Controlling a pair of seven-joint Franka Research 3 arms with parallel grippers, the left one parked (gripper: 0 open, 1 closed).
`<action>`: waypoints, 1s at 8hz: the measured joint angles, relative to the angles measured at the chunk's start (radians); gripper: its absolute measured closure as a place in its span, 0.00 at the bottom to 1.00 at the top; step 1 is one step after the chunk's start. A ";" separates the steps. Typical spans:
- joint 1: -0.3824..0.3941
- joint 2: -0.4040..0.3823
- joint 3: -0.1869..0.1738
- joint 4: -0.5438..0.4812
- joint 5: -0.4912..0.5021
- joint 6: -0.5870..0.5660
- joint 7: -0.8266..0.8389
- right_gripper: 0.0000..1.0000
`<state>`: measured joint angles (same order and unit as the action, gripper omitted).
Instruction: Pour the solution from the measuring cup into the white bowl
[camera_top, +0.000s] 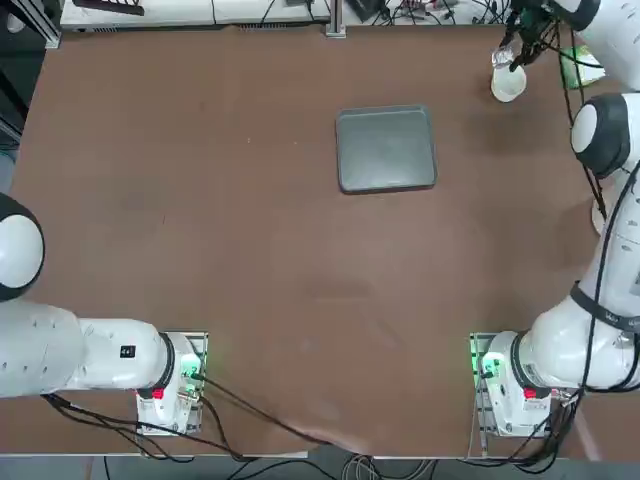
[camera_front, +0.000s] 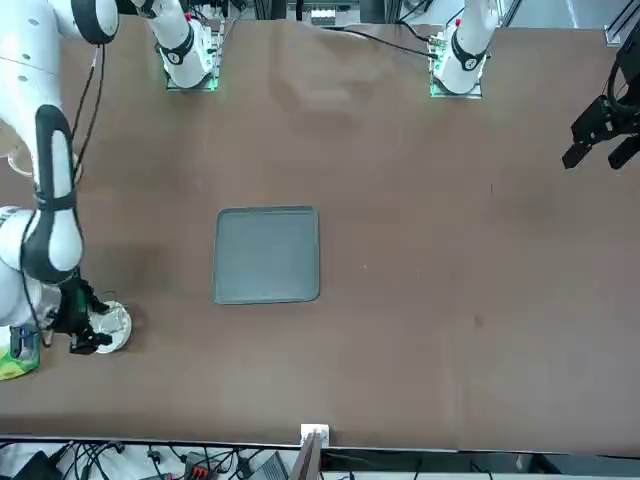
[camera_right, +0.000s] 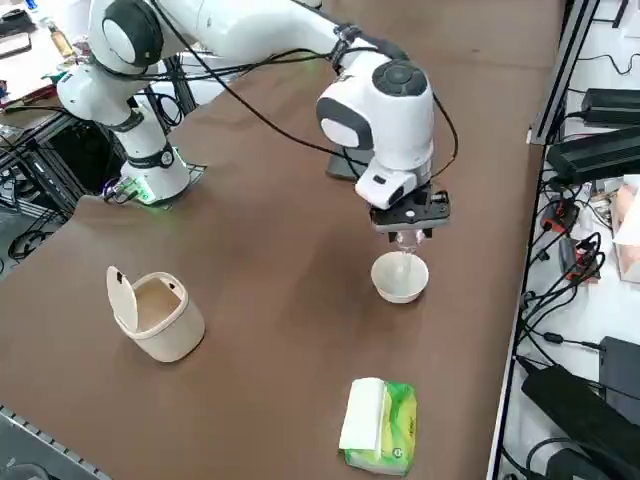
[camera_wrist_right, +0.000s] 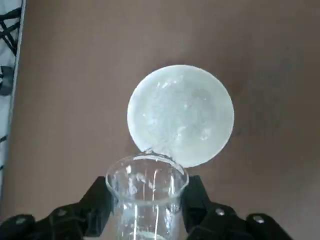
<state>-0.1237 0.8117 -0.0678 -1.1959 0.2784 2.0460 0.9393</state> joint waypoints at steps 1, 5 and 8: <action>-0.020 0.000 0.000 0.000 0.060 0.000 -0.021 0.26; -0.087 0.000 0.000 0.000 0.263 -0.004 -0.055 0.26; -0.145 0.001 0.000 0.000 0.416 -0.059 -0.118 0.26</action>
<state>-0.2687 0.8127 -0.0680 -1.1962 0.6941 1.9875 0.8209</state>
